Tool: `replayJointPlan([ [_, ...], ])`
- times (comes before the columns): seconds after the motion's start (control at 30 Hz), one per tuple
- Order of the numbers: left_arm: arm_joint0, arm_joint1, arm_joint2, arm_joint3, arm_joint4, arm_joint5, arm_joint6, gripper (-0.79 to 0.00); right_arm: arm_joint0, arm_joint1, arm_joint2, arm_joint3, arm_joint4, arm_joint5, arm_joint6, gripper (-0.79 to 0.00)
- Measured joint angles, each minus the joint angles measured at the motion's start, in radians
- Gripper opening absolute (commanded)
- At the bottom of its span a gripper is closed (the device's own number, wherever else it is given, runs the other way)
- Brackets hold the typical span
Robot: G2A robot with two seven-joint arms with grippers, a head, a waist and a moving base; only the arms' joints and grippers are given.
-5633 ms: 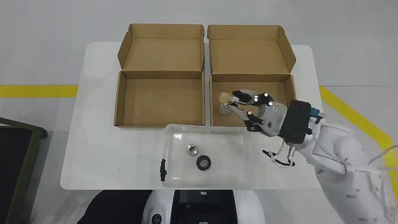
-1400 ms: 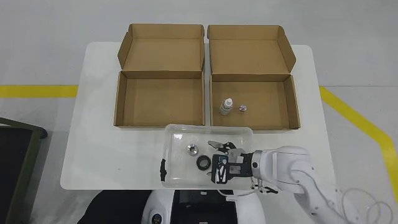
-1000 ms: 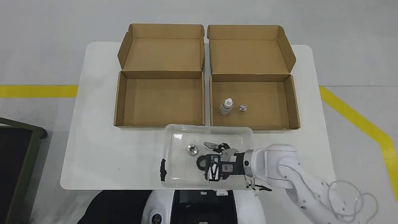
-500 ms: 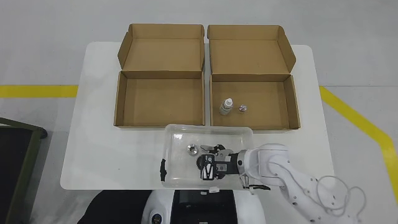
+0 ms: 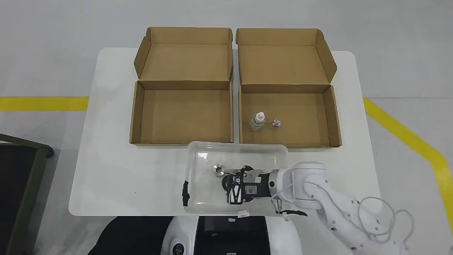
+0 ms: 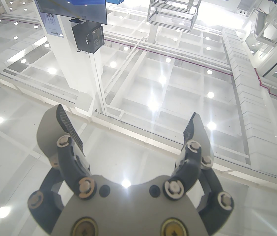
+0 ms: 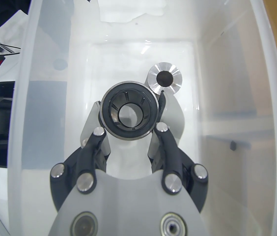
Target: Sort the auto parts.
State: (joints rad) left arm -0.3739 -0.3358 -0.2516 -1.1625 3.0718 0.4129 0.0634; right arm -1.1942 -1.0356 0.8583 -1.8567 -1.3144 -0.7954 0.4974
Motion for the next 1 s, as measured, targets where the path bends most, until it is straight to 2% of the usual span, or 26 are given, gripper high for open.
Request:
replayJointPlan([
  [0.47,0.0,0.0,0.0,0.0,0.0,0.0,0.0,0.0,-0.039,0.025,0.104,-0.107,0.065,-0.05,-0.026,-0.785],
  [1.0,0.0,0.0,0.0,0.0,0.0,0.0,0.0,0.0,-0.034,0.033,0.173,-0.181,0.188,-0.076,-0.147,-0.785],
])
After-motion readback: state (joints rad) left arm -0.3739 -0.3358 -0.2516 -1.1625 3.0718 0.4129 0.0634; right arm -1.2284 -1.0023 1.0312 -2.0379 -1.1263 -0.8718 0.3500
